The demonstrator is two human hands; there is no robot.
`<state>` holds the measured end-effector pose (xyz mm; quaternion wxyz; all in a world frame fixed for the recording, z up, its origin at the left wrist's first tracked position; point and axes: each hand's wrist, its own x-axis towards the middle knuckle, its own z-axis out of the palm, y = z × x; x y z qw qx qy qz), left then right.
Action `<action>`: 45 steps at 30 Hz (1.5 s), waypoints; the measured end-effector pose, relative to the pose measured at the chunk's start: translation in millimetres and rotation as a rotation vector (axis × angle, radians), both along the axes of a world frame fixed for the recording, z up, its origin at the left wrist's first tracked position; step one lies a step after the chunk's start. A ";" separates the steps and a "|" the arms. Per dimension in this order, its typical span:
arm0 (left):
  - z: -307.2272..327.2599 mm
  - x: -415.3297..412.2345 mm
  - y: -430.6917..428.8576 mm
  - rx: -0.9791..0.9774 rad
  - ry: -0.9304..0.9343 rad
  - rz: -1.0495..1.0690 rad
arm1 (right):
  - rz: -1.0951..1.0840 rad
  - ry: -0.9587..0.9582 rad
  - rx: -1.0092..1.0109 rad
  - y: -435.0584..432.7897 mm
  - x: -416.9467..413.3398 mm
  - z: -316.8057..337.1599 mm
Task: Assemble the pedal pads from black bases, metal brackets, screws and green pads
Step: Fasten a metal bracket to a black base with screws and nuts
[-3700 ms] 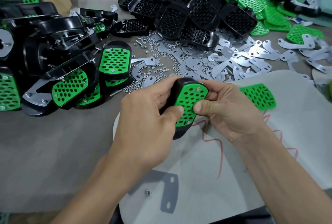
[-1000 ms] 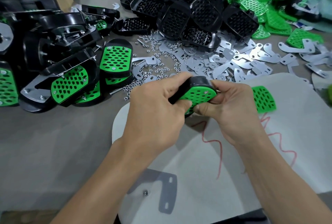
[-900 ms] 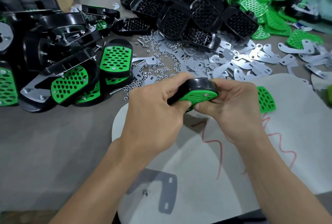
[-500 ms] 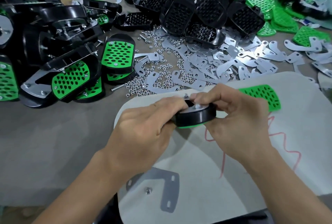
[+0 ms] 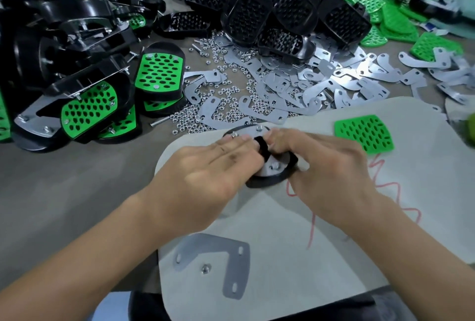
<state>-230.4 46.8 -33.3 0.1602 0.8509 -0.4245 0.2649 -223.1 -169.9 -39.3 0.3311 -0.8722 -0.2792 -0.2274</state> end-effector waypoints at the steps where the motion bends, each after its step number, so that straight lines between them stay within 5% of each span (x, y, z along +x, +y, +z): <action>1: 0.6 -2.1 2.0 0.059 -0.003 -0.026 | 0.032 0.023 -0.020 -1.8 -4.3 -1.1; 5: 5.9 -2.8 3.6 0.184 -0.003 -0.091 | 0.032 0.216 -0.076 -8.5 -10.5 8.0; 9: 9.2 -2.3 1.4 0.235 -0.032 -0.120 | 0.051 0.604 0.221 -19.7 9.9 27.0; 13: 9.8 -1.5 0.7 0.307 -0.037 -0.134 | -0.002 0.711 0.187 -6.7 30.3 39.8; 24: 10.6 -0.7 0.5 0.423 -0.028 -0.114 | -0.021 0.409 -0.621 31.2 33.7 69.9; 28: 10.7 -0.8 -0.5 0.397 -0.003 -0.109 | -0.060 0.455 -0.811 51.2 25.1 85.9; 38: 9.3 -1.5 -0.9 0.415 -0.035 -0.107 | 0.014 0.414 -1.046 53.4 25.5 82.2; 45: 8.4 -0.7 -0.1 0.403 -0.059 -0.109 | 0.018 0.372 -0.945 36.8 39.7 77.1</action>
